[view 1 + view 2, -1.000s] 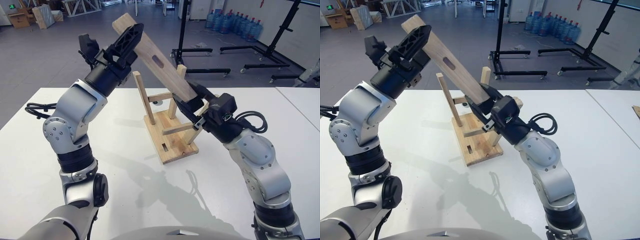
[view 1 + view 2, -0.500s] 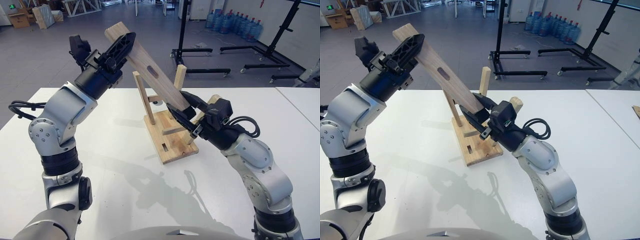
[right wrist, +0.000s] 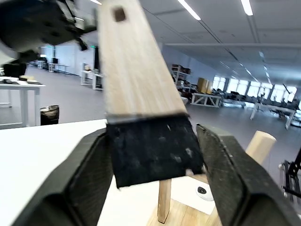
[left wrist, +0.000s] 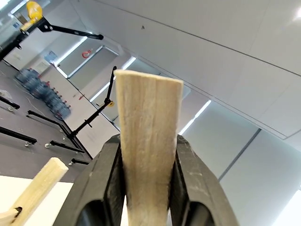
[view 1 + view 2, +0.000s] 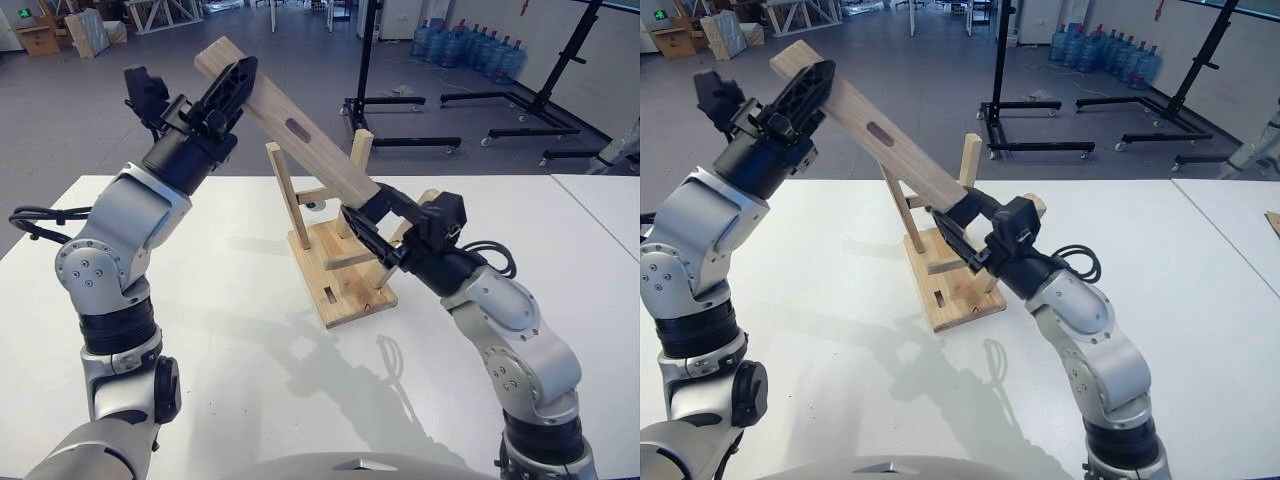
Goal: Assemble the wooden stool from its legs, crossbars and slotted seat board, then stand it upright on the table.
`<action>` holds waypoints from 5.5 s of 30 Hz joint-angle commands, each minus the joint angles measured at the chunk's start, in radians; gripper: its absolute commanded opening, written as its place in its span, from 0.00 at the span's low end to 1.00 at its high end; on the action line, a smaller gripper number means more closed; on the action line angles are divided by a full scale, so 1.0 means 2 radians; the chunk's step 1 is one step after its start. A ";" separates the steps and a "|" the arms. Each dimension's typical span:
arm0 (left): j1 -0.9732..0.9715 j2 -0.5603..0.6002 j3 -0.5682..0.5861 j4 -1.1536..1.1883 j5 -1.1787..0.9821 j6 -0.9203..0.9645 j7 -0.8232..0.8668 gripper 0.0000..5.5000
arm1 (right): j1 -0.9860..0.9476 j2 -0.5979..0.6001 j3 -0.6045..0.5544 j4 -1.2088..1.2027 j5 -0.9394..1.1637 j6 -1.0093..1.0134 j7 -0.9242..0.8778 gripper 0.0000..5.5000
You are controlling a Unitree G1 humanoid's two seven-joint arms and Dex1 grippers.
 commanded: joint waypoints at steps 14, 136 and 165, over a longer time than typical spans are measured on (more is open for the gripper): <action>-0.038 0.030 0.043 0.050 0.135 -0.045 -0.012 0.19 | -0.211 -0.053 -0.193 0.152 0.193 0.086 -0.194 0.62; 0.225 0.067 -0.172 -0.048 0.609 0.037 -0.324 0.19 | 0.007 -0.099 0.074 0.022 0.057 0.070 0.053 0.37; 0.221 0.037 -0.151 -0.004 0.651 -0.031 -0.275 0.19 | -0.047 -0.007 -0.026 0.018 0.121 0.104 0.009 0.54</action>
